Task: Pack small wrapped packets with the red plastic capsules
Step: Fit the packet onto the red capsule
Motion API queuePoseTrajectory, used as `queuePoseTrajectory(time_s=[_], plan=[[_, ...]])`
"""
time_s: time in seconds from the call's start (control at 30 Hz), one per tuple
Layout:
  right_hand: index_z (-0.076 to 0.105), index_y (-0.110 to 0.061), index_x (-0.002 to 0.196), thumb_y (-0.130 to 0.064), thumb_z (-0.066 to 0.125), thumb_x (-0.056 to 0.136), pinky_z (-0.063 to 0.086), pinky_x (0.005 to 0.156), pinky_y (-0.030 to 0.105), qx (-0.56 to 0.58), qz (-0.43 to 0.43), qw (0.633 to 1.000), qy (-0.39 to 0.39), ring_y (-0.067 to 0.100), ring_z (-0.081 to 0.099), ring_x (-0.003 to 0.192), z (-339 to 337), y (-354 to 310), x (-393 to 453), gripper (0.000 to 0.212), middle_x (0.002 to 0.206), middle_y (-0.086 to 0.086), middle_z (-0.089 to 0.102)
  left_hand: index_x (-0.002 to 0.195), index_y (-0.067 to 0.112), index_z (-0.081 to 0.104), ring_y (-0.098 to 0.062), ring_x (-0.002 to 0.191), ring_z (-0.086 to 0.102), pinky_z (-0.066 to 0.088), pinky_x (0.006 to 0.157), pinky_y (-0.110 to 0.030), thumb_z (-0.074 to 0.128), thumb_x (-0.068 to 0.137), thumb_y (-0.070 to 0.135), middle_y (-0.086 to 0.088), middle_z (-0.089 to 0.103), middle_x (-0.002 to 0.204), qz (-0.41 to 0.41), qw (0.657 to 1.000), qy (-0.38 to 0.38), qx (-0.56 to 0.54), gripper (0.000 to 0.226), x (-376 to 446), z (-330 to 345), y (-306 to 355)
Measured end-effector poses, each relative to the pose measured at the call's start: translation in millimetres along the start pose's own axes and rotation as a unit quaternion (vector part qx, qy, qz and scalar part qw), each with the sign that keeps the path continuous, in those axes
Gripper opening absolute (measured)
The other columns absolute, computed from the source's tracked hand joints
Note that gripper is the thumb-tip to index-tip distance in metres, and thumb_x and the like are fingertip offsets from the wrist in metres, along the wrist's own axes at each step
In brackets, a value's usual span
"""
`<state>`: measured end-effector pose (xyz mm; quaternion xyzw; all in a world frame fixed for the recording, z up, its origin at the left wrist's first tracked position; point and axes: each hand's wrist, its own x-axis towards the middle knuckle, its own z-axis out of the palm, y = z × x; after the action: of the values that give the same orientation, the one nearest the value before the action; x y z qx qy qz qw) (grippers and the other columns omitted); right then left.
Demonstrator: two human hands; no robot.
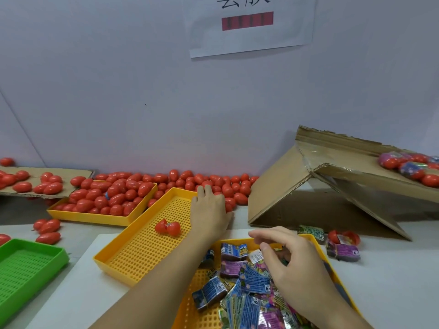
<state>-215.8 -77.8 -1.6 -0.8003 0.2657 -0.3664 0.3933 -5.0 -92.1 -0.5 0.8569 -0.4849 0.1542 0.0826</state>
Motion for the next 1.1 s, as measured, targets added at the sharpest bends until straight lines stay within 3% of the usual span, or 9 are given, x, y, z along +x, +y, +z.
queuePoseTrajectory(time_s=[0.1, 0.2, 0.27, 0.37, 0.57, 0.63, 0.93, 1.03, 1.1], plan=[[0.072, -0.038, 0.107, -0.010, 0.061, 0.096, 0.048, 0.061, 0.013, 0.001, 0.007, 1.000, 0.004, -0.004, 0.063, 0.084, 0, 2, 0, 0.032, 0.098, -0.027, 0.066, 0.116, 0.022, 0.063, -0.027, 0.121, 0.037, 0.037, 0.095, -0.036, 0.059, 0.091, 0.052, -0.006, 0.049, 0.126, -0.008, 0.998, 0.040, -0.038, 0.039, -5, -8, 1], [0.072, -0.037, 0.109, -0.010, 0.060, 0.096, 0.049, 0.060, 0.013, 0.002, 0.011, 1.000, 0.012, -0.006, 0.063, 0.079, 0, 2, -1, 0.032, 0.097, -0.027, 0.067, 0.109, 0.019, 0.066, -0.020, 0.108, 0.044, 0.040, 0.090, -0.032, 0.067, 0.089, 0.042, -0.002, 0.057, 0.108, -0.025, 0.975, 0.064, -0.213, 0.030, -19, -29, 4], [0.071, -0.036, 0.113, -0.009, 0.060, 0.097, 0.053, 0.067, 0.012, 0.012, 0.021, 0.999, 0.022, -0.004, 0.066, 0.088, 0, 2, -1, 0.033, 0.095, -0.025, 0.070, 0.095, 0.026, 0.065, -0.008, 0.088, 0.057, 0.049, 0.075, -0.022, 0.072, 0.086, 0.033, 0.005, 0.063, 0.089, -0.043, 0.923, 0.052, -0.378, 0.013, -38, -45, 9], [0.069, -0.031, 0.119, -0.009, 0.060, 0.097, 0.056, 0.076, 0.014, 0.023, 0.038, 0.998, 0.039, -0.002, 0.068, 0.093, 0, 1, 0, 0.033, 0.092, -0.018, 0.073, 0.087, 0.040, 0.062, 0.010, 0.081, 0.061, 0.046, 0.061, -0.006, 0.074, 0.083, 0.026, 0.014, 0.067, 0.084, -0.095, 0.838, 0.001, -0.537, 0.019, -70, -57, 13], [0.064, -0.028, 0.128, -0.020, 0.064, 0.094, 0.057, 0.082, 0.017, 0.028, 0.038, 0.998, 0.037, -0.002, 0.067, 0.099, -1, -5, -1, 0.035, 0.101, -0.015, 0.072, 0.103, 0.020, 0.070, -0.019, 0.094, 0.074, 0.058, 0.073, -0.022, 0.074, 0.084, 0.012, -0.005, 0.077, 0.098, -0.116, 0.631, -0.103, -0.760, 0.021, -110, -58, 10], [0.064, -0.029, 0.129, -0.032, 0.064, 0.090, 0.058, 0.085, 0.021, 0.023, 0.028, 0.999, 0.023, -0.002, 0.065, 0.103, 0, -9, -2, 0.039, 0.106, -0.017, 0.071, 0.106, 0.016, 0.068, -0.023, 0.099, 0.073, 0.058, 0.080, -0.027, 0.075, 0.077, 0.016, -0.010, 0.077, 0.101, -0.108, 0.590, -0.124, -0.790, 0.029, -113, -58, 9], [0.066, -0.029, 0.126, -0.052, 0.059, 0.079, 0.059, 0.076, 0.033, 0.001, -0.003, 1.000, 0.024, 0.007, 0.062, 0.102, 1, -14, -3, 0.053, 0.107, -0.023, 0.059, 0.123, 0.000, 0.057, -0.035, 0.106, 0.070, 0.060, 0.082, -0.031, 0.052, 0.098, 0.002, -0.022, 0.072, 0.111, -0.090, 0.502, -0.158, -0.845, 0.026, -116, -60, 14], [0.065, -0.032, 0.126, -0.049, 0.057, 0.081, 0.058, 0.077, 0.030, -0.004, -0.005, 1.000, 0.026, 0.005, 0.061, 0.103, 2, -13, -3, 0.049, 0.108, -0.026, 0.059, 0.120, 0.001, 0.060, -0.036, 0.104, 0.071, 0.060, 0.082, -0.032, 0.060, 0.095, 0.005, -0.024, 0.070, 0.113, -0.102, 0.503, -0.132, -0.848, 0.026, -116, -57, 14], [0.067, -0.032, 0.123, -0.048, 0.058, 0.081, 0.059, 0.080, 0.029, -0.002, -0.009, 0.999, 0.039, 0.000, 0.060, 0.105, 1, -13, -3, 0.045, 0.106, -0.027, 0.061, 0.115, 0.006, 0.065, -0.033, 0.103, 0.071, 0.060, 0.084, -0.033, 0.068, 0.091, 0.008, -0.020, 0.072, 0.109, -0.101, 0.533, -0.102, -0.834, 0.024, -117, -56, 14]])
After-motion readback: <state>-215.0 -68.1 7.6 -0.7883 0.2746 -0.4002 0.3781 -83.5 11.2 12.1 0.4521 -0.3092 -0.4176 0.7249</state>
